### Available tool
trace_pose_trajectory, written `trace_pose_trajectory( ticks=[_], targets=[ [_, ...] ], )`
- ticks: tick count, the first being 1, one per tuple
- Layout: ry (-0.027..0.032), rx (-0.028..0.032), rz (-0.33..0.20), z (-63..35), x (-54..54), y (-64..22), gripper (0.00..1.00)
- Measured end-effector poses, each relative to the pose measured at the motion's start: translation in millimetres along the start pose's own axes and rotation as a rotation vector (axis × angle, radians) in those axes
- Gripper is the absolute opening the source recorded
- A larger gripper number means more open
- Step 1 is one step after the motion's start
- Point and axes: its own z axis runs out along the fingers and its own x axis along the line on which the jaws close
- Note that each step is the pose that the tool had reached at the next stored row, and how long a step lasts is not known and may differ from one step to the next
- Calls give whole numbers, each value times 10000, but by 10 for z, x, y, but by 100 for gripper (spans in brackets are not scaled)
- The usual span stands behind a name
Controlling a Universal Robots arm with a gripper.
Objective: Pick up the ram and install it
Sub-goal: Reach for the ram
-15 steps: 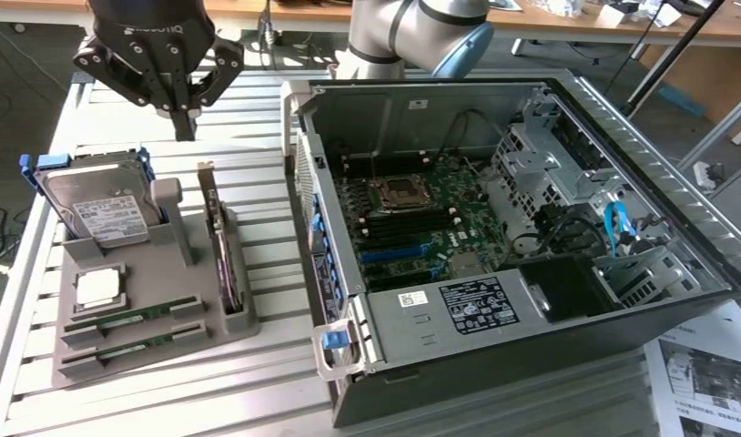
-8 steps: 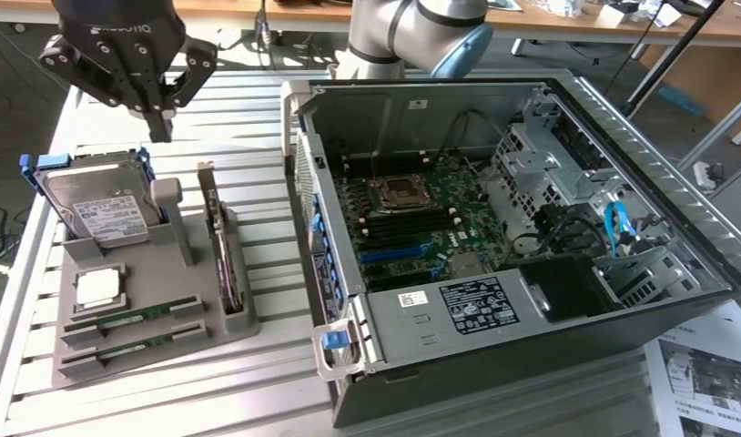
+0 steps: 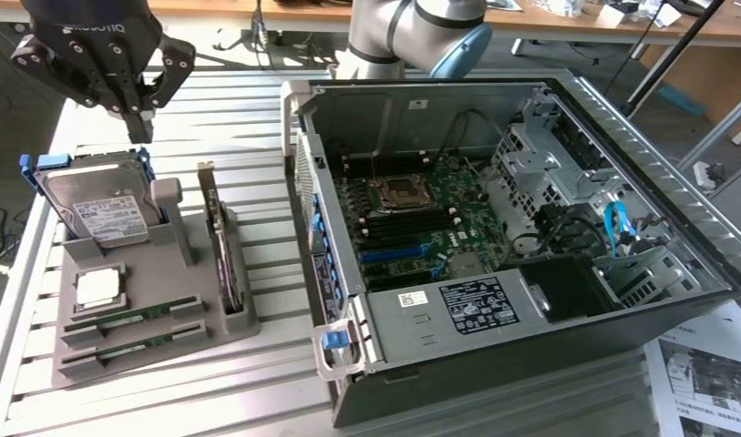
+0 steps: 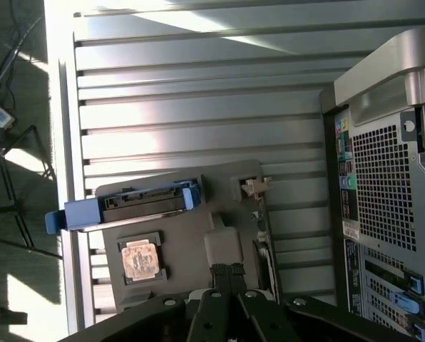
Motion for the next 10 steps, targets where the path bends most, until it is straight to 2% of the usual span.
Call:
trace_pose_trajectory(
  ticks=[10],
  targets=[
    [0,0,0,-1,-2,-30,11]
  ],
)
